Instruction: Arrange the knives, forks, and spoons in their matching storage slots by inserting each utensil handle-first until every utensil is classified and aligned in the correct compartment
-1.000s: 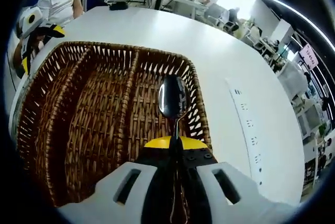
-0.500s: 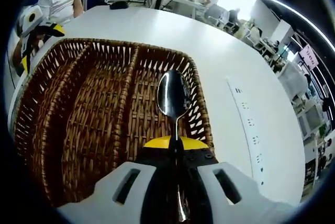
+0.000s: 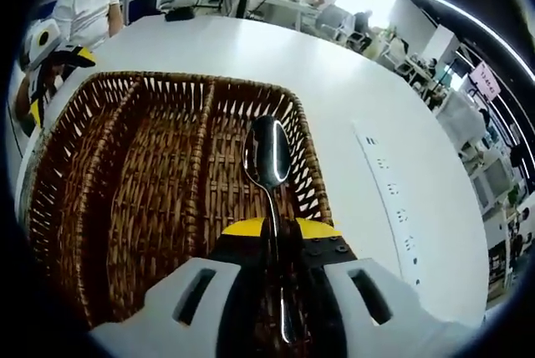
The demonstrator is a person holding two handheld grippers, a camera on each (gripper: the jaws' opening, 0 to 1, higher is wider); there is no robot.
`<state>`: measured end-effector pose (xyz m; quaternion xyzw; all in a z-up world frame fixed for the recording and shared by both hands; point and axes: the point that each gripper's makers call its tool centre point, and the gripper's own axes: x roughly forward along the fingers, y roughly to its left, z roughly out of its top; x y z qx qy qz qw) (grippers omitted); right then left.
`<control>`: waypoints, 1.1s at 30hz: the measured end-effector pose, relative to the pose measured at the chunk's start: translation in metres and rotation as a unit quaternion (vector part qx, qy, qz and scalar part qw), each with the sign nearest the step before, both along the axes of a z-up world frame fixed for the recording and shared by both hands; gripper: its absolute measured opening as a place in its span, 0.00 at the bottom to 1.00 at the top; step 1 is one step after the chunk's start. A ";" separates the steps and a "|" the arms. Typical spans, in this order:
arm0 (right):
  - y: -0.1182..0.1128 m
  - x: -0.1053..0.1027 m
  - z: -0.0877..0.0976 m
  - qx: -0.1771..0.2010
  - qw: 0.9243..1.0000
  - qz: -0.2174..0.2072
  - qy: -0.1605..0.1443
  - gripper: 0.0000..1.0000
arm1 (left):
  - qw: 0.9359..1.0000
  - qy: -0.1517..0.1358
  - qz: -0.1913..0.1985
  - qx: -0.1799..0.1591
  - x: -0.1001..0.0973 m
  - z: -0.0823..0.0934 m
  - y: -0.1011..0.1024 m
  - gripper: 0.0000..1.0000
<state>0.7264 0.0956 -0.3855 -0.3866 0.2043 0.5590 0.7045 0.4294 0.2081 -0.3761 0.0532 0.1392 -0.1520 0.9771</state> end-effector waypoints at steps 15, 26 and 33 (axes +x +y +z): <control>-0.005 -0.027 0.026 0.043 0.999 -0.020 0.026 0.19 | 1.000 -0.015 -0.006 -0.008 -0.010 0.014 -0.007 0.82; -0.008 -0.047 0.047 0.067 0.998 -0.014 -0.005 0.34 | 1.000 -0.024 -0.010 -0.013 -0.020 0.023 -0.012 0.83; -0.012 -0.064 0.048 0.076 0.997 -0.011 -0.008 0.44 | 0.999 -0.031 -0.018 -0.015 -0.026 0.030 -0.019 0.83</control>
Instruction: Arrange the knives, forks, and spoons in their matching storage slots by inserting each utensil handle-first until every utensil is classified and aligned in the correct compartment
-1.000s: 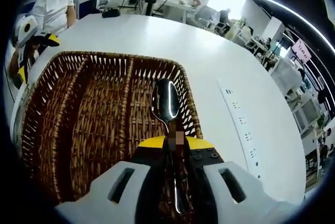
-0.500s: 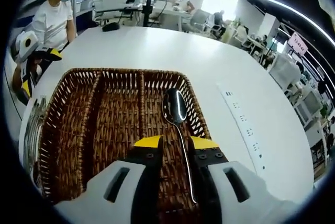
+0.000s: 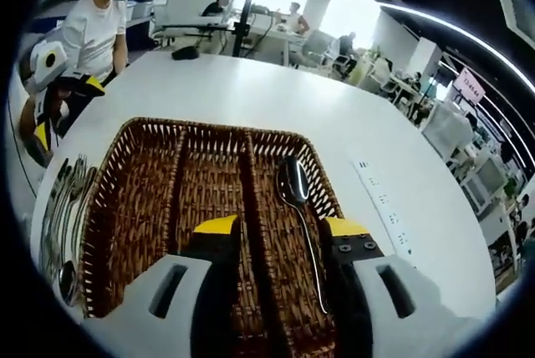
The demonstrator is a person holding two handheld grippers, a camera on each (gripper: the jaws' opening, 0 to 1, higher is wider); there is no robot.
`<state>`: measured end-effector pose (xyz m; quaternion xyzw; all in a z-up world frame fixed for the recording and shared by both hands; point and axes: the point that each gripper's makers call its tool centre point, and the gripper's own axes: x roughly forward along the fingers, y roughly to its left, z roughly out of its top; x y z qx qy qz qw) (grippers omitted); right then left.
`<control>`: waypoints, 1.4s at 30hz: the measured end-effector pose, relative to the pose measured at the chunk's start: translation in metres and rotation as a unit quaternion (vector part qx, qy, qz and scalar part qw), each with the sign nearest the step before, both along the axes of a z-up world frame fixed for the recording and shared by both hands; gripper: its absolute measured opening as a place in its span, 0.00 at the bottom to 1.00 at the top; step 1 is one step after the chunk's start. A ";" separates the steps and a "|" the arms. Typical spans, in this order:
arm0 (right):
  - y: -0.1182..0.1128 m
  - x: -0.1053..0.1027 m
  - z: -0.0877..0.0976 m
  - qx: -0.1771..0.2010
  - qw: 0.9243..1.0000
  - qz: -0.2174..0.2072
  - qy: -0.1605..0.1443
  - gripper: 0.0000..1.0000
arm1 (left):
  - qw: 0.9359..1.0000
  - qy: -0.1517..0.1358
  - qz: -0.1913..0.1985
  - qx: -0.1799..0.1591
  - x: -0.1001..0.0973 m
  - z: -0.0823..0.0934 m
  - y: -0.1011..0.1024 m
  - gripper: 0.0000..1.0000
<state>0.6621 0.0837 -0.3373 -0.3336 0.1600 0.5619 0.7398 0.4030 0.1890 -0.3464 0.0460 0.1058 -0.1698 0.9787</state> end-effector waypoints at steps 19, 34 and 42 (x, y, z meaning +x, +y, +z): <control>0.003 -0.057 0.030 0.087 0.992 0.035 -0.082 0.74 | 1.000 -0.003 -0.012 -0.009 -0.019 0.002 -0.008 0.83; -0.015 -0.084 0.031 0.140 0.989 0.002 -0.048 0.92 | 0.999 -0.006 -0.031 -0.011 -0.031 0.004 -0.021 0.83; -0.023 -0.110 0.027 0.162 0.986 -0.018 -0.021 1.00 | 0.999 -0.003 -0.038 -0.011 -0.035 0.001 -0.024 0.83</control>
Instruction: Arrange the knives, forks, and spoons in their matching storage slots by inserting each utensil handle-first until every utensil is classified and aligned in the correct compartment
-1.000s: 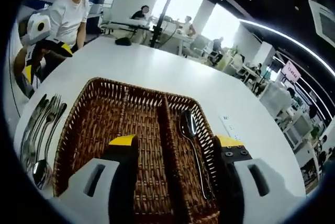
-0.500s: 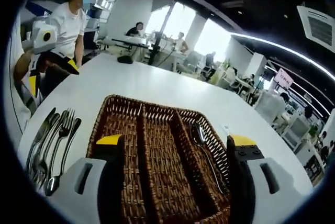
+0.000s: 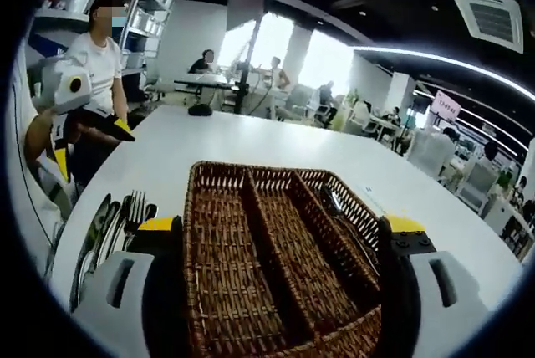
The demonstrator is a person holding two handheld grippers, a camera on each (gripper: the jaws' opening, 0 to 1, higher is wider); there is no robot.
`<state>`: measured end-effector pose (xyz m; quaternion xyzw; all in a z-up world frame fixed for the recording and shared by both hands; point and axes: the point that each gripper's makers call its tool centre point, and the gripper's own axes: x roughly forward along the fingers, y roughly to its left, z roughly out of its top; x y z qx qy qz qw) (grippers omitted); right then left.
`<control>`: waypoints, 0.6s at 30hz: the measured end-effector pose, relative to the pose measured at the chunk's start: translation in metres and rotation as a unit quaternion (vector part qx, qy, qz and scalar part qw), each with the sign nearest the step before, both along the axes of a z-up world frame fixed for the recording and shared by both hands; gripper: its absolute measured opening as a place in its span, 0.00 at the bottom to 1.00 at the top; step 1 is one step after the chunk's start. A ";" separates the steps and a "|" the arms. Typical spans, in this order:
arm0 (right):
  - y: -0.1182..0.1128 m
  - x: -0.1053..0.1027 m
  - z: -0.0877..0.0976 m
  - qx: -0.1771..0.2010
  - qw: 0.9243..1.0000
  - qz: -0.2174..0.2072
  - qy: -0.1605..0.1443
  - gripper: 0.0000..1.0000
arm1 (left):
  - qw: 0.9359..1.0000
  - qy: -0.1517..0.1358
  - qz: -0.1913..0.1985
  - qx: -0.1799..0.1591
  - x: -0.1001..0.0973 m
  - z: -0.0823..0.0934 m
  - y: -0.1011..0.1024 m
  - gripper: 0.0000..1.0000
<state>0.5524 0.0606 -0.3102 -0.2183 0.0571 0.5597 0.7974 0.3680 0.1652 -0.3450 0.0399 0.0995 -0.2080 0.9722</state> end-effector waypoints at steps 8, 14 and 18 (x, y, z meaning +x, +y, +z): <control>-0.017 -0.019 -0.004 0.024 0.999 -0.019 0.017 1.00 | 1.000 0.003 -0.008 -0.001 -0.001 -0.003 -0.004 0.83; -0.030 -0.028 -0.005 0.033 0.999 -0.030 0.022 1.00 | 1.000 0.004 -0.020 0.001 -0.003 -0.005 -0.014 0.83; -0.035 -0.034 -0.004 0.043 0.998 -0.032 0.022 1.00 | 1.000 0.005 -0.024 0.001 -0.005 -0.006 -0.017 0.82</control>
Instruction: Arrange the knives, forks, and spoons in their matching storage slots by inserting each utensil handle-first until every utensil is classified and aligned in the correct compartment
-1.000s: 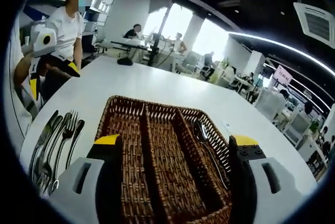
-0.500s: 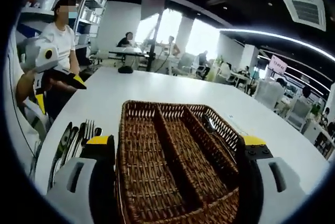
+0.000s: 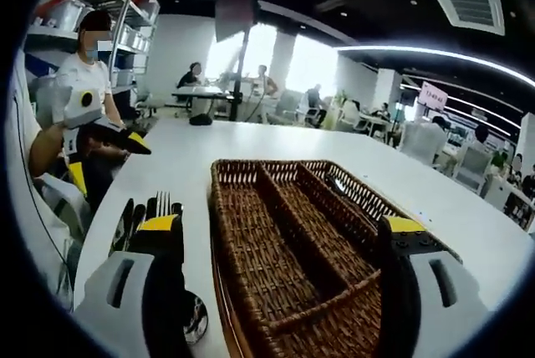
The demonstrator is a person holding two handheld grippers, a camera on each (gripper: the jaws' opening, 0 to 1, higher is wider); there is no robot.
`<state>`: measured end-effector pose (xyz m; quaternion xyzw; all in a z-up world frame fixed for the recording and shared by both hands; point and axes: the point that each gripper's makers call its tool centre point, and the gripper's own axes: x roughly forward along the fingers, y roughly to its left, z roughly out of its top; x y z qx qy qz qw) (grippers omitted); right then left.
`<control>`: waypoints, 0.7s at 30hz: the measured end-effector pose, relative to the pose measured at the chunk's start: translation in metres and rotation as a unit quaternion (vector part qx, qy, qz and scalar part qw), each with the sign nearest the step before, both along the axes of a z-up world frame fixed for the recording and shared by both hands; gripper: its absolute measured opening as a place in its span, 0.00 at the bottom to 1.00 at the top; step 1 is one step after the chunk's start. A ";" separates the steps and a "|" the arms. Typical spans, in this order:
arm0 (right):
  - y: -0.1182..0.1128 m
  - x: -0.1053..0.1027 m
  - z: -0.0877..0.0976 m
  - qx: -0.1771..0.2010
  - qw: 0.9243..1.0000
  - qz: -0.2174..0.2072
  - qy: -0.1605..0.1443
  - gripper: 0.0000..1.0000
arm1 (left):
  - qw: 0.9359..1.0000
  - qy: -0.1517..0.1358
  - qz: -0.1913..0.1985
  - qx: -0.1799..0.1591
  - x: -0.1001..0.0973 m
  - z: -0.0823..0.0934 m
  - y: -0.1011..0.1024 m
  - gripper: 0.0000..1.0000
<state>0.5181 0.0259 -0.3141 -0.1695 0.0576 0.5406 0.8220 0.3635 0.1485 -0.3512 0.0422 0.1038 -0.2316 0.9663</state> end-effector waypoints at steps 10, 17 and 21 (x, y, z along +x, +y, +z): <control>-0.011 -0.020 0.007 0.010 1.000 -0.012 -0.009 1.00 | 1.000 0.000 -0.011 0.006 -0.002 0.000 -0.008 0.82; -0.018 -0.027 0.017 0.022 0.999 -0.020 -0.017 1.00 | 1.000 -0.002 -0.020 0.004 0.000 0.000 -0.015 0.81; -0.019 -0.034 0.017 0.026 0.999 -0.021 -0.020 1.00 | 1.000 -0.004 -0.026 0.001 0.001 -0.001 -0.019 0.81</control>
